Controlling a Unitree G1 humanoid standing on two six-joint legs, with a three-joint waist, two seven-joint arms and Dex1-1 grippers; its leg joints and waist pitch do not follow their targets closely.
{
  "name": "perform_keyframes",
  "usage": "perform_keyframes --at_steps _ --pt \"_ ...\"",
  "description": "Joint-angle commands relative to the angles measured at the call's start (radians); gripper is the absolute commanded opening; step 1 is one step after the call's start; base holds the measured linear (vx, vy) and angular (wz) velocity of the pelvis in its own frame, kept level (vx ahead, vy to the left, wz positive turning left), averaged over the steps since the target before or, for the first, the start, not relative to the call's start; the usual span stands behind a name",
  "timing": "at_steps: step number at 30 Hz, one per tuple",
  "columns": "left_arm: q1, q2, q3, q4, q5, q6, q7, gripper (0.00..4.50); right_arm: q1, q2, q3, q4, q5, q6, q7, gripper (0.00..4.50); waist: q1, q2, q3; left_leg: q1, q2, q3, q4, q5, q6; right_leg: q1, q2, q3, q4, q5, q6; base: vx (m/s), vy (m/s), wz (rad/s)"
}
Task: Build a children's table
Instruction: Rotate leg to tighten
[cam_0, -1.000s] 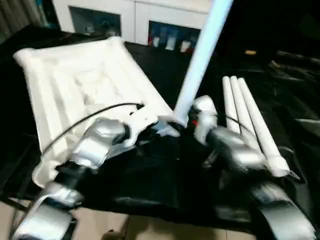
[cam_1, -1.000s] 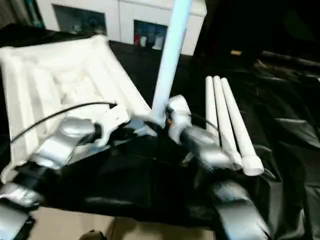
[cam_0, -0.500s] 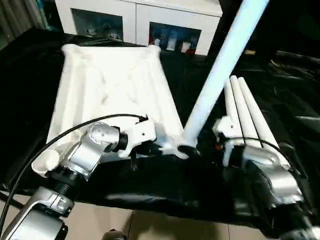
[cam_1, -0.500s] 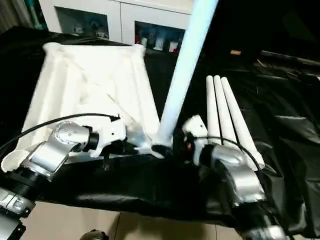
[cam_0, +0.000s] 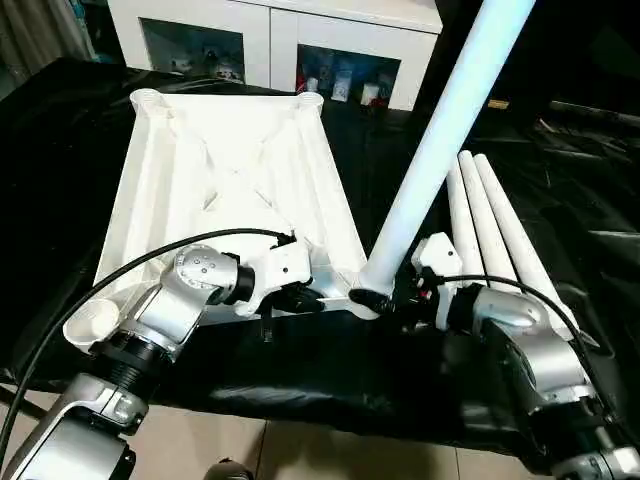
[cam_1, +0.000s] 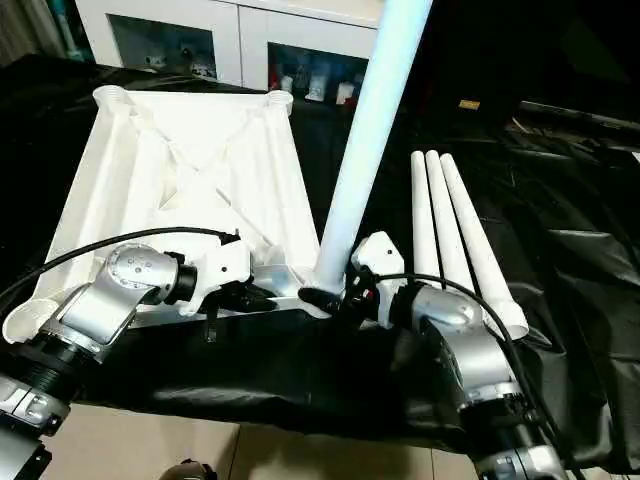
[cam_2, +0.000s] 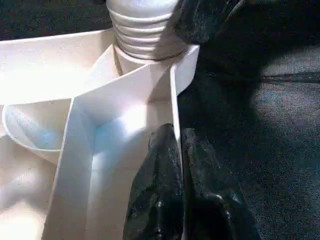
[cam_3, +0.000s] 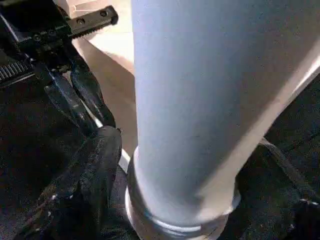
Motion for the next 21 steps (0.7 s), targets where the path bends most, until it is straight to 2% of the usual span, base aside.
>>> perform_keyframes --at_steps 1,5,14,16,17,19,20,21 --pt "0.015 -0.017 -0.004 0.004 -0.019 -0.025 -0.004 0.0 0.0 0.001 0.019 0.013 -0.015 -0.011 0.011 3.08 -0.004 0.001 -0.054 0.015 0.034 -0.007 -0.046 0.005 0.117 0.046 -0.082 0.056 -0.048 0.269 -0.248 0.0 0.0 0.0" --pt "0.019 -0.015 -0.006 0.001 -0.018 -0.024 -0.003 0.0 0.001 -0.001 0.024 0.027 -0.025 -0.028 0.011 2.72 -0.004 0.002 -0.056 0.015 0.034 -0.007 -0.045 0.009 0.122 0.046 -0.082 0.056 -0.047 0.279 -0.25 0.0 0.0 0.0" --pt "0.033 -0.019 -0.003 -0.001 -0.014 -0.007 0.016 0.0 0.01 0.013 0.023 0.073 -0.034 -0.052 -0.008 2.62 -0.004 0.003 -0.057 0.014 0.033 -0.007 -0.043 0.012 0.127 0.047 -0.08 0.056 -0.044 0.289 -0.258 0.0 0.0 0.0" --pt "0.034 -0.021 -0.001 0.0 -0.013 -0.003 0.023 0.0 0.011 0.018 0.019 0.077 -0.03 -0.048 -0.016 2.62 -0.005 0.002 -0.056 0.014 0.034 -0.008 -0.044 0.001 0.124 0.047 -0.082 0.056 -0.046 0.269 -0.257 0.0 0.0 0.0" --pt "0.034 -0.04 0.016 0.008 -0.014 0.031 0.065 0.0 0.007 0.057 -0.02 0.109 -0.021 -0.042 -0.099 2.62 -0.006 0.001 -0.056 0.014 0.034 -0.007 -0.045 -0.006 0.119 0.046 -0.083 0.056 -0.047 0.254 -0.256 0.0 0.0 0.0" --pt "0.032 -0.059 0.029 0.017 -0.016 0.061 0.1 0.0 0.0 0.095 -0.057 0.145 -0.013 -0.037 -0.181 2.62 -0.009 0.003 -0.052 0.017 0.037 -0.007 -0.051 -0.047 0.098 0.041 -0.087 0.057 -0.054 0.174 -0.257 0.0 0.0 0.0" --pt "0.023 -0.075 0.039 0.031 -0.01 0.078 0.138 0.0 -0.01 0.121 -0.083 0.183 -0.011 -0.04 -0.248 2.62 -0.012 0.002 -0.051 0.014 0.036 -0.009 -0.054 -0.069 0.077 0.044 -0.087 0.056 -0.058 0.119 -0.25 0.0 0.0 0.0" --pt "0.023 -0.075 0.039 0.031 -0.01 0.078 0.138 0.0 -0.01 0.121 -0.083 0.183 -0.011 -0.04 -0.248 2.62 -0.016 0.003 -0.049 0.017 0.036 -0.008 -0.057 -0.093 0.06 0.04 -0.087 0.058 -0.063 0.073 -0.243 0.0 0.0 0.0"
